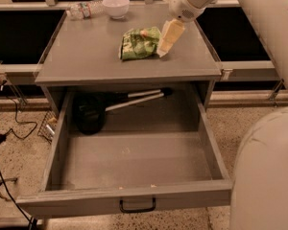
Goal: Place green jalapeno chip bag into top drawer
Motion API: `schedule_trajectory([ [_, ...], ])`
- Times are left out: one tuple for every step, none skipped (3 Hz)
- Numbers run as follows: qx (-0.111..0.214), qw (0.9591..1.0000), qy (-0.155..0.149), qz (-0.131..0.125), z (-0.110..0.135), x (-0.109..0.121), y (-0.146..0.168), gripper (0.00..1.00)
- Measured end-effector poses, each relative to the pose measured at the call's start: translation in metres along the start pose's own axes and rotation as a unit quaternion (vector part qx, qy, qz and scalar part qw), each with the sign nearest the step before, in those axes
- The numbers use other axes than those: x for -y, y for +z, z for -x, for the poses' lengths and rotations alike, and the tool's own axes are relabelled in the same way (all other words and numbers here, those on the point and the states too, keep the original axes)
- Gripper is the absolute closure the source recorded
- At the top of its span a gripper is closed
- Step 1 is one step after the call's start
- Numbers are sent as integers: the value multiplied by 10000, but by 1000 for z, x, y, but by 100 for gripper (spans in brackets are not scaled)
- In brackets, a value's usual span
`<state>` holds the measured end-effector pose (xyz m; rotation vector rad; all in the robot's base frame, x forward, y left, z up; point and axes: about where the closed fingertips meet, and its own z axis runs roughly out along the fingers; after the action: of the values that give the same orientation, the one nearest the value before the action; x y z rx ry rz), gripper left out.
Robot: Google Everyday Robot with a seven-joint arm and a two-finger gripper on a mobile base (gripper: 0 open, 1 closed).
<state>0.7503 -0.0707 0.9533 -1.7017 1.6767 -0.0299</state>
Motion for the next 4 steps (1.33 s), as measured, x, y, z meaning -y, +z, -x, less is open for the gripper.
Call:
schedule_trajectory([
  [-1, 10000, -24, -27, -4, 6, 9, 0],
  [40, 10000, -46, -14, -7, 12, 21, 0],
  [96, 10000, 11, 3, -12, 18, 33, 0],
  [163, 9998, 121, 54, -16, 21, 42, 0],
])
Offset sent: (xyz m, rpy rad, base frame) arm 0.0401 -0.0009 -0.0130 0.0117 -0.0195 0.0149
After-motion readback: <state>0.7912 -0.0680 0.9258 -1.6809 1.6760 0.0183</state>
